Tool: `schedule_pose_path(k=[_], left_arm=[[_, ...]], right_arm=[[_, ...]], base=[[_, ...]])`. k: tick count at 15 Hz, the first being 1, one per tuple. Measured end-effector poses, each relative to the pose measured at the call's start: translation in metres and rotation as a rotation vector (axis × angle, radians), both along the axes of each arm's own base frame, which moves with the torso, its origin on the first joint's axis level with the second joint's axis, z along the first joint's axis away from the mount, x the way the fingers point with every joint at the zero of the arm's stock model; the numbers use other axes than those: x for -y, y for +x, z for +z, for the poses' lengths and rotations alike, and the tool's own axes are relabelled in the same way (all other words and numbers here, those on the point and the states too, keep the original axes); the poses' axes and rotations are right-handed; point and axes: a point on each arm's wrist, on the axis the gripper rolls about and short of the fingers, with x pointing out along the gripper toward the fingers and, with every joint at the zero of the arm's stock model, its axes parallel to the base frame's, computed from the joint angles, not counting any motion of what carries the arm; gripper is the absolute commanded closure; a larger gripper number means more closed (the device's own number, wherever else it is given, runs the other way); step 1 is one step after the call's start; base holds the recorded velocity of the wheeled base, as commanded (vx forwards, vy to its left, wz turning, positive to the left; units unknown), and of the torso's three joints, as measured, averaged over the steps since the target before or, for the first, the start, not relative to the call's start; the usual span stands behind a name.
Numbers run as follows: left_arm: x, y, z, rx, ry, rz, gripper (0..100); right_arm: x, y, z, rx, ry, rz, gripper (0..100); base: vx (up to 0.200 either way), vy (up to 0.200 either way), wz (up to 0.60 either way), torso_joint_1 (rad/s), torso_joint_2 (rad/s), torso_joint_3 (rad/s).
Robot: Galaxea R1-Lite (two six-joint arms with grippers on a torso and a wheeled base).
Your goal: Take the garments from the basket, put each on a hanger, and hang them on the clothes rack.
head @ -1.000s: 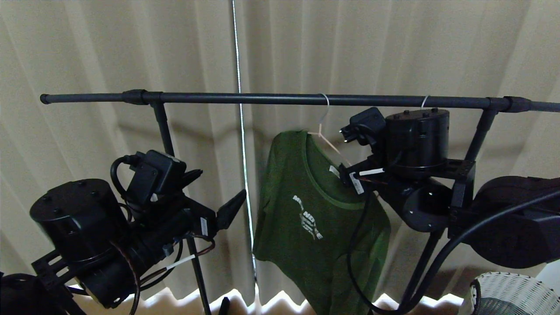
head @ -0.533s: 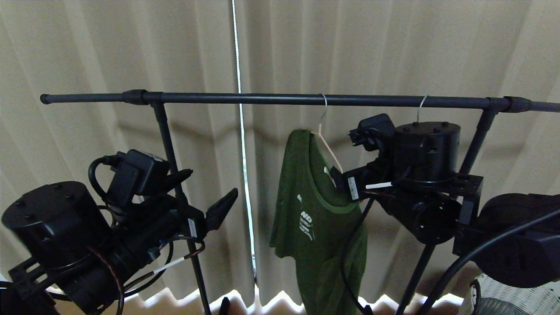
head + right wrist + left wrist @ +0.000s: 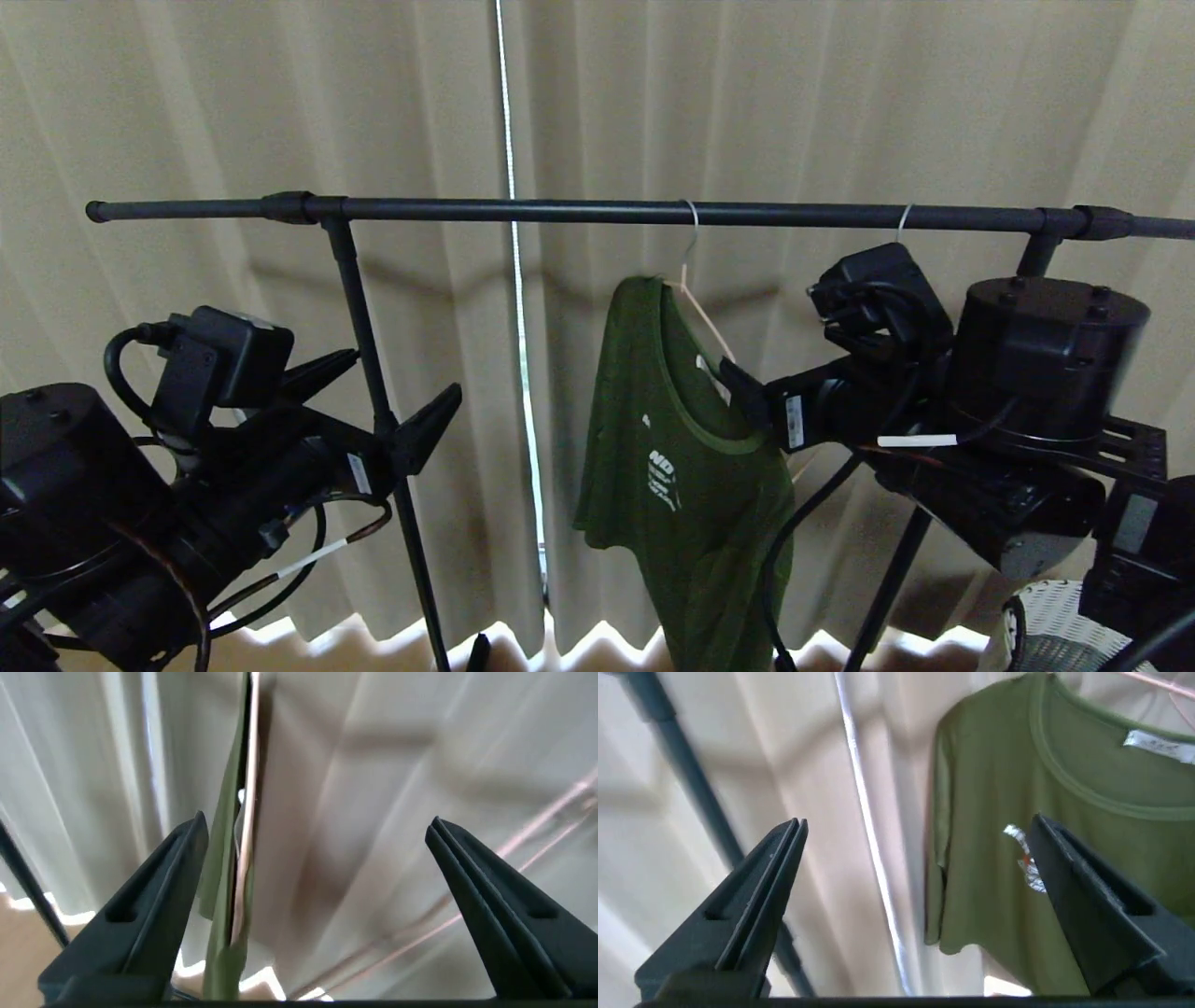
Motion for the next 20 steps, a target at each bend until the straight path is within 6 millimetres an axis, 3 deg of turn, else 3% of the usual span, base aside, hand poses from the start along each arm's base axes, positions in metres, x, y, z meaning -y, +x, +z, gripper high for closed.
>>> schedule_pose_path(k=[4, 8, 11, 14, 20], left_arm=[[-0.019, -0.01, 0.0, 0.002, -0.001, 0.064, 0], [-0.042, -0.03, -0.003, 0.006, -0.003, 0.15, 0], [-0.065, -0.044, -0.014, -0.026, 0.008, 0.259, 0], [-0.076, -0.055, -0.027, -0.082, -0.001, 0.32, 0], [-0.077, -0.05, -0.031, -0.119, -0.044, 0.331, 0]], right_arm=[[0.024, -0.028, 0.015, 0.042, 0.026, 0.005, 0], [0.068, -0.068, 0.022, 0.092, -0.011, -0.027, 0], [0.105, -0.1, 0.012, 0.034, -0.068, -0.069, 0], [0.129, -0.127, -0.014, -0.043, -0.101, -0.097, 0], [0.173, -0.136, -0.035, -0.167, -0.154, -0.468, 0]], base=[[0.0, 0.0, 0.0, 0.0, 0.0, 0.0], [0.0, 0.0, 0.0, 0.0, 0.0, 0.0], [0.0, 0.0, 0.0, 0.0, 0.0, 0.0], [0.0, 0.0, 0.0, 0.0, 0.0, 0.0], [0.0, 0.0, 0.0, 0.0, 0.0, 0.0]])
